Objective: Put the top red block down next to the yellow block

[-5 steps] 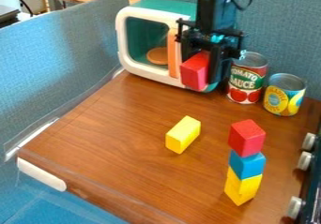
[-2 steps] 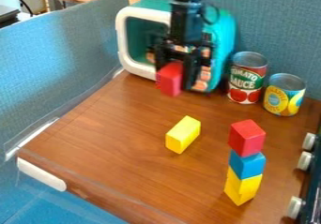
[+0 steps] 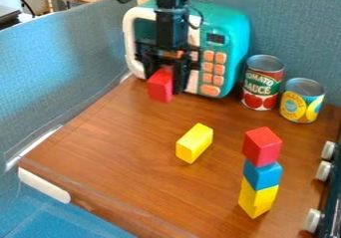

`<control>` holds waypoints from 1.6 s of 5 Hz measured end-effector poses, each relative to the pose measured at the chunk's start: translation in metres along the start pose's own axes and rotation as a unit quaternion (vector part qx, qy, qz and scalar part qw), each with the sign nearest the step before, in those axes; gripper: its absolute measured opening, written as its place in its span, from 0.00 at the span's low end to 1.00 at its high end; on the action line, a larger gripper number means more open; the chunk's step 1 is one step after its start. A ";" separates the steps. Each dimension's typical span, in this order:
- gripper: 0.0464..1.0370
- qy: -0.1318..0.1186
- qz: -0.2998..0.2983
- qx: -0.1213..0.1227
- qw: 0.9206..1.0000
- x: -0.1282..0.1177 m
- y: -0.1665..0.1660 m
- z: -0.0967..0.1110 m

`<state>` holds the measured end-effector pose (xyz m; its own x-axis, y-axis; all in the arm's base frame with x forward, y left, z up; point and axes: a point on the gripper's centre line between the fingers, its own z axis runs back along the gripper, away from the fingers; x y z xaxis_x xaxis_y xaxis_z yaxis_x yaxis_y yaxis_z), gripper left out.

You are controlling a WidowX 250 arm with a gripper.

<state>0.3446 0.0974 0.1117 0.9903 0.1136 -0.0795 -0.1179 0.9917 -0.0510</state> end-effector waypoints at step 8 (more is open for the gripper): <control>0.94 -0.015 0.119 0.025 0.993 0.003 0.038 -0.070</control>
<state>0.3377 0.1311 0.0395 0.9369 0.3455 -0.0538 -0.3452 0.9384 0.0147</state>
